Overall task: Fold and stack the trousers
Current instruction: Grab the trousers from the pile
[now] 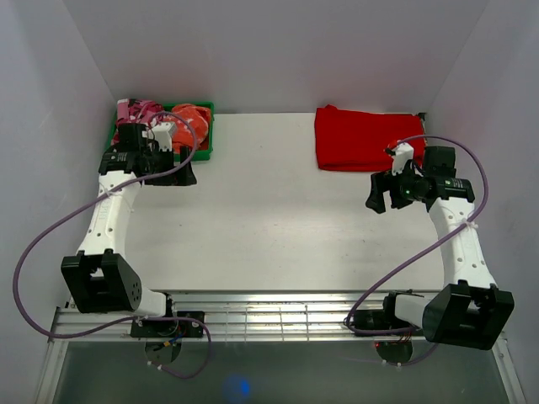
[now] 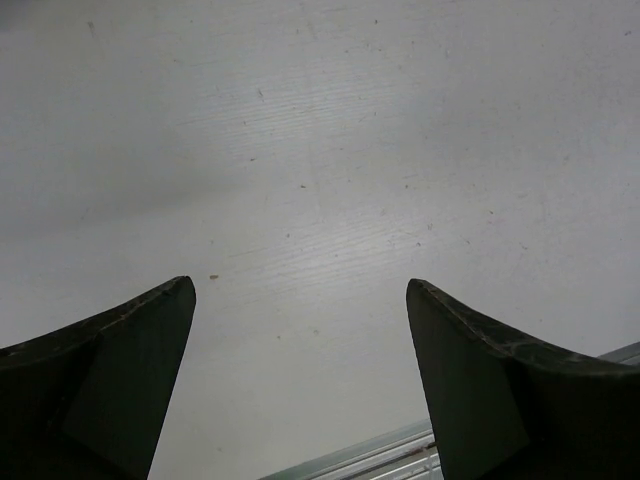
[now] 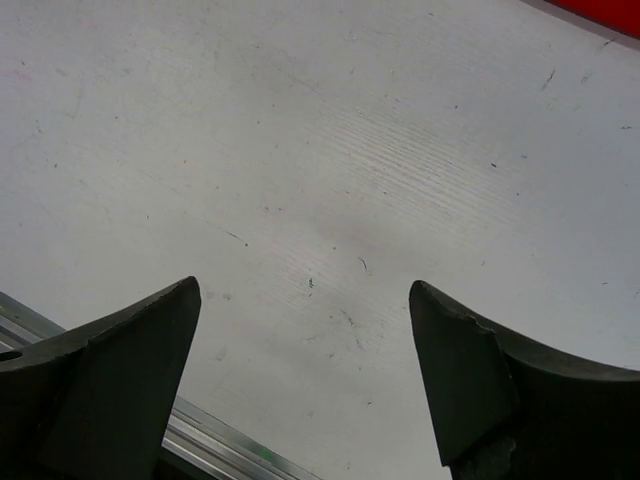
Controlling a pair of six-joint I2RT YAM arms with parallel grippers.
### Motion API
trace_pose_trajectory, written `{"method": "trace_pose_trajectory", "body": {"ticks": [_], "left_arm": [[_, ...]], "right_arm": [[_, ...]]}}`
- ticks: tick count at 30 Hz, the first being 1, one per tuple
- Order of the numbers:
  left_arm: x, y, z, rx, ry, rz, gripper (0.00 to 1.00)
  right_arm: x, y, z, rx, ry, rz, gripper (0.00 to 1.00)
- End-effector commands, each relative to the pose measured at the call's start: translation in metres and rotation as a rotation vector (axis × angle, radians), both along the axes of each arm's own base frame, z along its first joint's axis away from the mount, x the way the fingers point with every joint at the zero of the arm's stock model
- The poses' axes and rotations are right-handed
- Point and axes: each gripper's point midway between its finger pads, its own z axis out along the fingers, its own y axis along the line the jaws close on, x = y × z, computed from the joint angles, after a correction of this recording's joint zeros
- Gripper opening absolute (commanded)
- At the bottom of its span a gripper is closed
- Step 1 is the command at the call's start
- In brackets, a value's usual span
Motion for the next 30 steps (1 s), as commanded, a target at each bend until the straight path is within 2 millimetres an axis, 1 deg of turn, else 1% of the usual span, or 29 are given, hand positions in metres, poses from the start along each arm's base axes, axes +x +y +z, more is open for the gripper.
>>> {"method": "trace_pose_trajectory", "body": {"ticks": [1, 2, 3, 4, 5, 6, 7, 8, 9, 10, 11, 12, 13, 14, 16, 17, 18, 19, 20, 21, 22, 23, 24, 25, 26, 27, 28, 29, 30], "left_arm": [[0.024, 0.006, 0.028, -0.014, -0.048, 0.011, 0.98], [0.035, 0.009, 0.032, -0.019, -0.054, 0.016, 0.98], [0.055, 0.014, 0.063, -0.016, -0.128, 0.024, 0.98], [0.067, 0.015, 0.071, -0.032, -0.135, 0.028, 0.98], [0.089, 0.017, 0.06, -0.045, -0.104, 0.025, 0.98], [0.11, 0.019, 0.098, -0.041, -0.203, 0.019, 0.98], [0.123, 0.021, 0.104, -0.038, -0.218, 0.017, 0.98], [0.148, 0.025, 0.086, -0.033, -0.189, 0.03, 0.98], [0.162, 0.029, 0.091, -0.027, -0.214, 0.042, 0.98], [0.179, 0.032, 0.122, -0.013, -0.308, 0.049, 0.98], [0.192, 0.033, 0.123, -0.008, -0.33, 0.042, 0.98], [0.209, 0.034, 0.105, -0.01, -0.315, 0.037, 0.98], [0.223, 0.034, 0.111, -0.006, -0.367, 0.029, 0.98], [0.23, 0.035, 0.103, -0.005, -0.371, 0.028, 0.98], [0.247, 0.034, 0.08, -0.005, -0.381, 0.021, 0.98], [0.253, 0.036, 0.071, 0.007, -0.38, 0.031, 0.98], [0.259, 0.032, 0.055, 0.01, -0.366, 0.024, 0.98], [0.265, 0.028, 0.047, 0.015, -0.366, 0.015, 0.98], [0.269, 0.028, 0.036, 0.033, -0.352, 0.02, 0.98], [0.272, 0.02, 0.024, 0.046, -0.338, 0.001, 0.98], [0.275, 0.016, 0.003, 0.059, -0.308, -0.01, 0.98], [0.277, 0.02, -0.013, 0.096, -0.28, 0.012, 0.98], [0.278, 0.014, -0.025, 0.131, -0.268, -0.002, 0.98], [0.282, 0.022, -0.044, 0.171, -0.247, 0.017, 0.98], [0.282, 0.007, -0.056, 0.21, -0.234, 0.002, 0.98], [0.284, 0.015, -0.069, 0.285, -0.214, 0.042, 0.98], [0.287, 0.021, -0.076, 0.345, -0.213, 0.057, 0.98], [0.289, 0.032, -0.092, 0.414, -0.188, 0.1, 0.98], [0.292, 0.038, -0.092, 0.466, -0.194, 0.132, 0.97]], "right_arm": [[0.009, 0.001, 0.017, 0.009, -0.025, 0.02, 0.9], [0.013, 0.0, 0.015, 0.007, -0.012, 0.019, 0.9], [0.017, -0.001, 0.019, 0.004, -0.018, 0.015, 0.9], [0.02, -0.003, 0.016, -0.004, -0.003, 0.01, 0.9], [0.022, -0.004, 0.019, -0.01, -0.008, 0.009, 0.9], [0.024, -0.005, 0.021, -0.015, -0.013, 0.007, 0.9], [0.029, -0.007, 0.023, -0.027, -0.018, 0.004, 0.9], [0.029, -0.008, 0.024, -0.03, -0.016, 0.003, 0.9], [0.031, -0.009, 0.025, -0.035, -0.019, 0.003, 0.9], [0.034, -0.011, 0.026, -0.046, -0.02, -0.002, 0.9], [0.035, -0.012, 0.027, -0.05, -0.024, -0.007, 0.9], [0.037, -0.013, 0.028, -0.055, -0.028, -0.009, 0.9], [0.039, -0.016, 0.028, -0.066, -0.029, -0.015, 0.9], [0.042, -0.018, 0.032, -0.078, -0.045, -0.015, 0.9], [0.046, -0.022, 0.031, -0.1, -0.043, -0.025, 0.9], [0.048, -0.024, 0.033, -0.109, -0.05, -0.026, 0.9], [0.049, -0.025, 0.033, -0.115, -0.053, -0.029, 0.9], [0.05, -0.027, 0.032, -0.124, -0.053, -0.035, 0.9], [0.05, -0.028, 0.03, -0.128, -0.048, -0.036, 0.9], [0.049, -0.029, 0.03, -0.133, -0.047, -0.037, 0.9], [0.049, -0.03, 0.029, -0.141, -0.046, -0.039, 0.9], [0.049, -0.031, 0.028, -0.145, -0.042, -0.042, 0.9], [0.048, -0.032, 0.024, -0.149, -0.033, -0.044, 0.9], [0.048, -0.034, 0.022, -0.158, -0.028, -0.049, 0.9], [0.048, -0.034, 0.021, -0.162, -0.027, -0.049, 0.9], [0.047, -0.035, 0.019, -0.165, -0.023, -0.052, 0.9], [0.047, -0.036, 0.018, -0.169, -0.02, -0.057, 0.9], [0.046, -0.036, 0.017, -0.169, -0.016, -0.058, 0.9], [0.046, -0.036, 0.016, -0.17, -0.015, -0.059, 0.9]]}}
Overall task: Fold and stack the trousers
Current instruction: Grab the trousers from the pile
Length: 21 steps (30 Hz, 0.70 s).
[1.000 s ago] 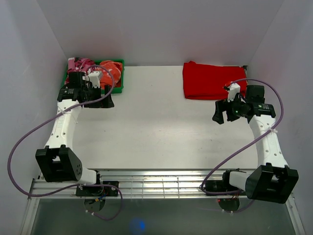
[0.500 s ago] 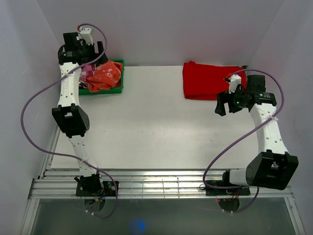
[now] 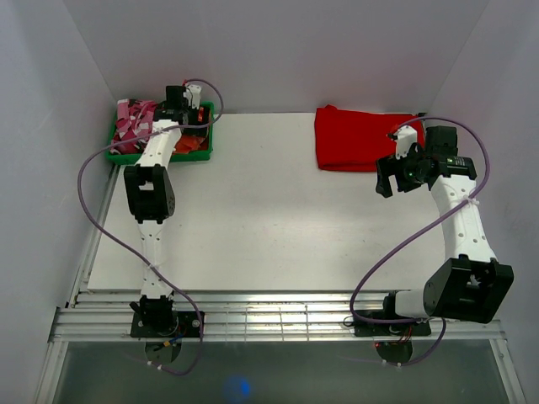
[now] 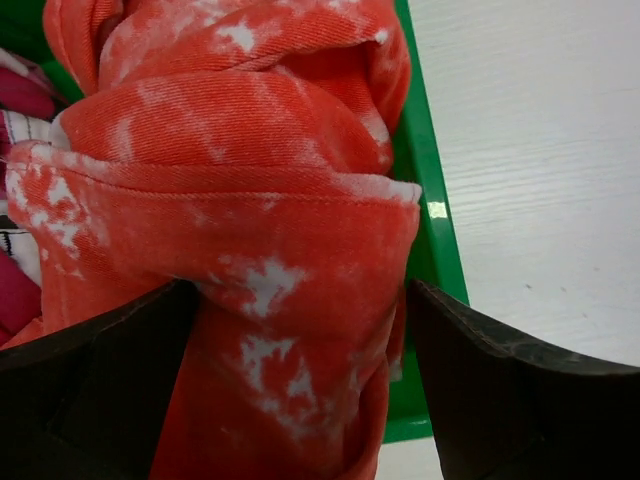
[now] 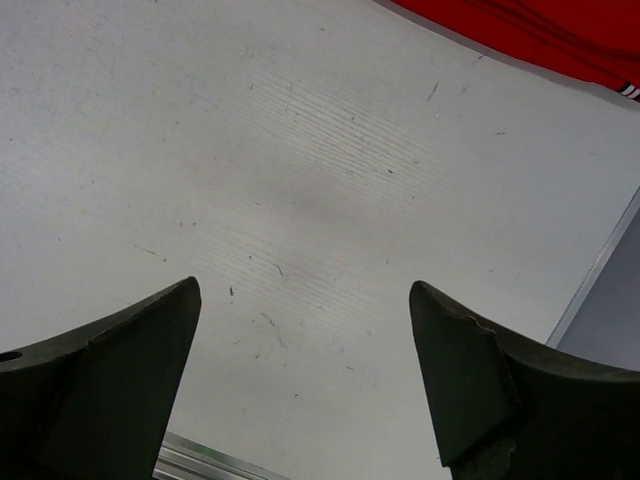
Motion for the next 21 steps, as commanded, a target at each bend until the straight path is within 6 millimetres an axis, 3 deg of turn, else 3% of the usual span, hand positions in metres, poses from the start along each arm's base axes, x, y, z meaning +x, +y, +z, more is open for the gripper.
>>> {"method": "trace_pose_trajectory", "body": {"ticks": [1, 2, 5, 6, 8, 9, 10, 12, 15, 16, 18, 19, 21], "left_arm": [[0.009, 0.035, -0.001, 0.248, -0.034, 0.156, 0.96], [0.01, 0.037, -0.008, 0.267, -0.025, 0.167, 0.87], [0.011, 0.045, -0.002, 0.31, -0.035, 0.184, 0.66], [0.011, 0.046, 0.001, 0.318, -0.039, 0.188, 0.5], [0.009, 0.046, 0.004, 0.323, -0.04, 0.185, 0.31], [0.008, 0.044, 0.011, 0.319, -0.048, 0.18, 0.13], [0.008, 0.042, 0.019, 0.312, -0.062, 0.178, 0.04], [0.011, 0.032, 0.04, 0.264, -0.104, 0.151, 0.0], [0.016, 0.021, 0.125, 0.188, -0.285, 0.144, 0.0], [0.012, 0.018, 0.172, 0.156, -0.383, 0.144, 0.0], [0.004, 0.002, 0.235, 0.091, -0.522, 0.093, 0.0], [-0.014, -0.004, 0.283, 0.066, -0.612, 0.075, 0.0], [-0.033, -0.025, 0.321, 0.019, -0.692, 0.008, 0.0]], "right_arm": [[0.004, -0.006, 0.001, -0.023, -0.012, -0.013, 0.9], [0.004, -0.006, 0.0, -0.022, -0.01, -0.015, 0.9], [0.004, -0.005, 0.0, -0.016, -0.009, -0.014, 0.9], [0.005, -0.005, 0.0, -0.015, -0.009, -0.015, 0.9], [0.006, -0.004, 0.0, -0.01, -0.007, -0.015, 0.9], [0.007, -0.003, 0.0, -0.004, -0.006, -0.014, 0.9], [0.008, -0.003, 0.0, -0.001, -0.006, -0.016, 0.9], [0.012, -0.002, 0.004, 0.009, -0.017, -0.023, 0.9], [0.017, 0.001, 0.016, 0.031, -0.044, -0.029, 0.9], [0.018, 0.003, 0.019, 0.042, -0.052, -0.025, 0.9], [0.022, 0.005, 0.03, 0.055, -0.079, -0.024, 0.9], [0.022, 0.008, 0.032, 0.073, -0.079, -0.013, 0.9], [0.026, 0.012, 0.041, 0.09, -0.093, 0.0, 0.9]]}}
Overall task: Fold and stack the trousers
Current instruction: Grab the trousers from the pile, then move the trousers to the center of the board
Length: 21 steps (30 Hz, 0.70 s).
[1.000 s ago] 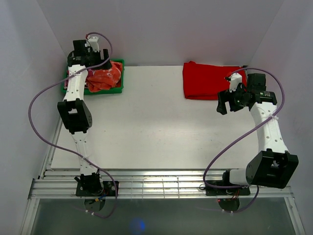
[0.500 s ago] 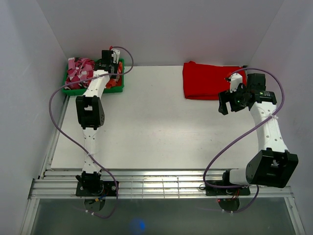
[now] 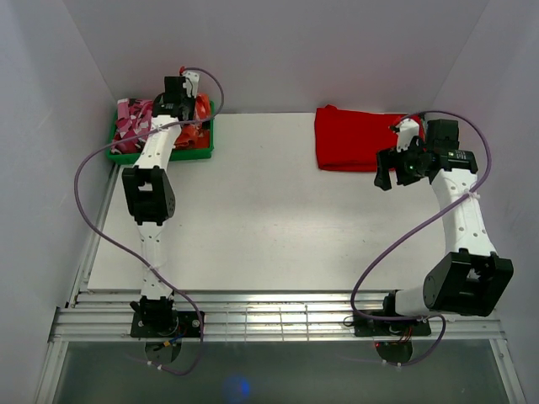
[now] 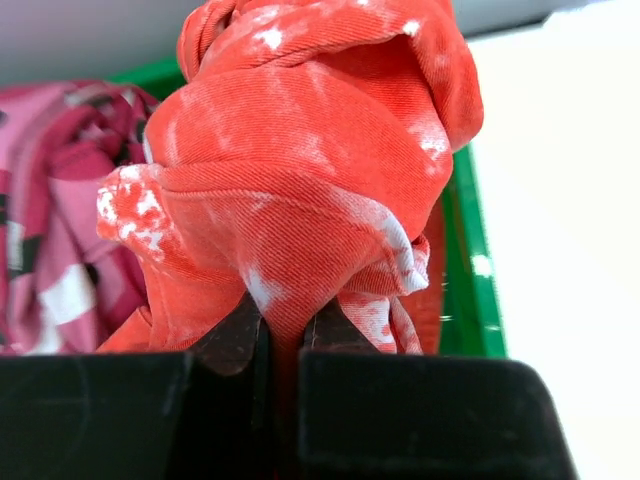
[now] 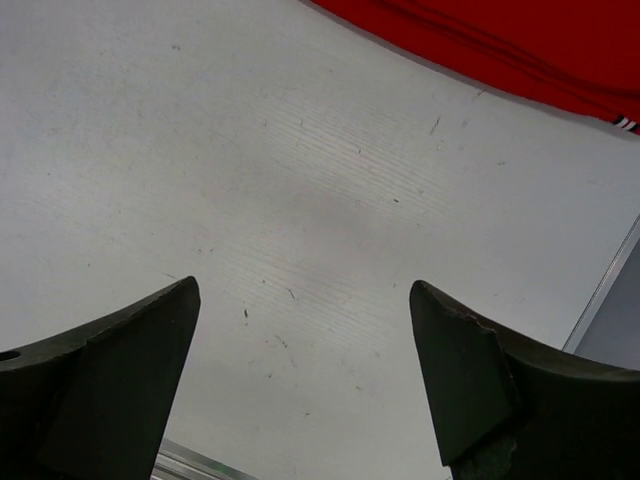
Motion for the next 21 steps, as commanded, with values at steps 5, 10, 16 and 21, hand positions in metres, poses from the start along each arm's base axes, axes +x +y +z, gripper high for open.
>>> {"method": "trace_pose_trajectory", "body": {"ticks": [5, 10, 16, 21], "left_arm": [[-0.128, -0.084, 0.368, -0.232, -0.713, -0.317, 0.0], [-0.212, -0.139, 0.38, -0.552, -0.594, -0.587, 0.0], [-0.301, -0.18, 0.34, -0.77, -0.362, -0.843, 0.0], [-0.349, -0.196, 0.254, -0.98, -0.036, -0.889, 0.0]], "right_arm": [[0.023, 0.018, 0.041, 0.102, -0.093, 0.057, 0.91], [0.022, 0.026, 0.042, 0.13, -0.091, 0.105, 0.91], [0.006, 0.033, 0.04, 0.15, -0.069, 0.144, 0.91], [-0.019, 0.042, 0.031, 0.171, -0.02, 0.206, 0.94]]}}
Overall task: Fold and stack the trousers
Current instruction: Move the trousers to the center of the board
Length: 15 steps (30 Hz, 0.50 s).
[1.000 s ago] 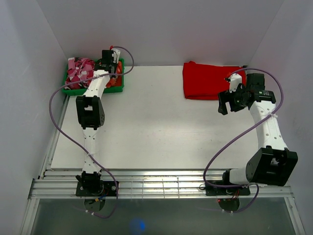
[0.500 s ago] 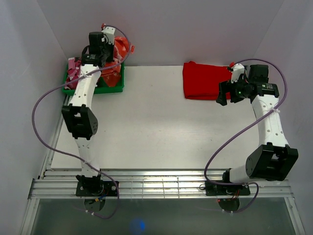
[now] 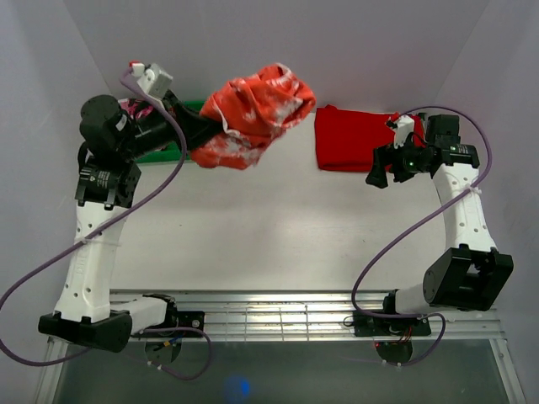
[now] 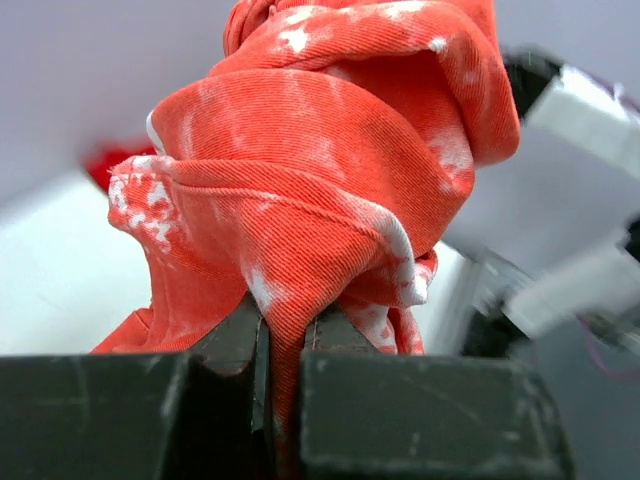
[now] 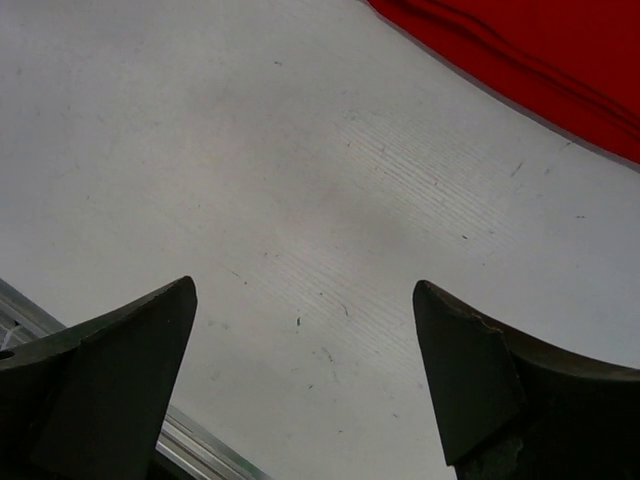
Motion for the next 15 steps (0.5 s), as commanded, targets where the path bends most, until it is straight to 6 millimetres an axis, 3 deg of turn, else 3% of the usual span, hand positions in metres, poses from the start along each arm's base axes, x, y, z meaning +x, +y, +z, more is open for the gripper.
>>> {"method": "trace_pose_trajectory", "body": {"ticks": [1, 2, 4, 5, 6, 7, 8, 10, 13, 14, 15], "left_arm": [[-0.004, -0.021, -0.104, -0.051, 0.412, -0.198, 0.0], [-0.005, -0.022, -0.144, -0.058, 0.531, -0.205, 0.0], [-0.007, -0.025, -0.171, -0.082, 0.626, -0.224, 0.0], [-0.001, -0.027, -0.194, -0.085, 0.714, -0.229, 0.0], [-0.008, -0.03, -0.215, -0.092, 0.803, -0.295, 0.0], [-0.008, -0.032, -0.228, -0.11, 0.881, -0.327, 0.0], [0.0, -0.034, -0.255, -0.116, 0.987, -0.342, 0.0], [0.001, -0.034, -0.276, -0.123, 1.052, -0.386, 0.0], [0.021, -0.026, -0.303, -0.127, 1.124, -0.329, 0.03], [0.027, -0.019, -0.309, -0.134, 1.141, -0.311, 0.07], [0.03, -0.016, -0.32, -0.147, 1.191, -0.304, 0.2]], "right_arm": [[-0.028, 0.012, 0.004, 0.033, 0.019, 0.077, 0.95], [-0.032, 0.012, 0.001, 0.034, 0.034, 0.08, 0.95], [-0.04, 0.012, -0.006, 0.03, 0.063, 0.09, 0.97], [-0.044, 0.013, -0.009, 0.03, 0.078, 0.096, 0.97], [-0.048, 0.015, -0.012, 0.037, 0.098, 0.11, 1.0], [-0.052, 0.016, -0.015, 0.035, 0.112, 0.127, 0.99], [-0.059, 0.018, -0.019, 0.038, 0.144, 0.137, 0.95], [-0.068, 0.024, -0.029, 0.026, 0.188, 0.168, 0.88], [-0.074, 0.033, -0.037, -0.001, 0.185, 0.203, 0.84], [-0.075, 0.036, -0.038, -0.01, 0.175, 0.213, 0.83], [-0.076, 0.046, -0.036, -0.035, 0.143, 0.255, 0.82]]}}
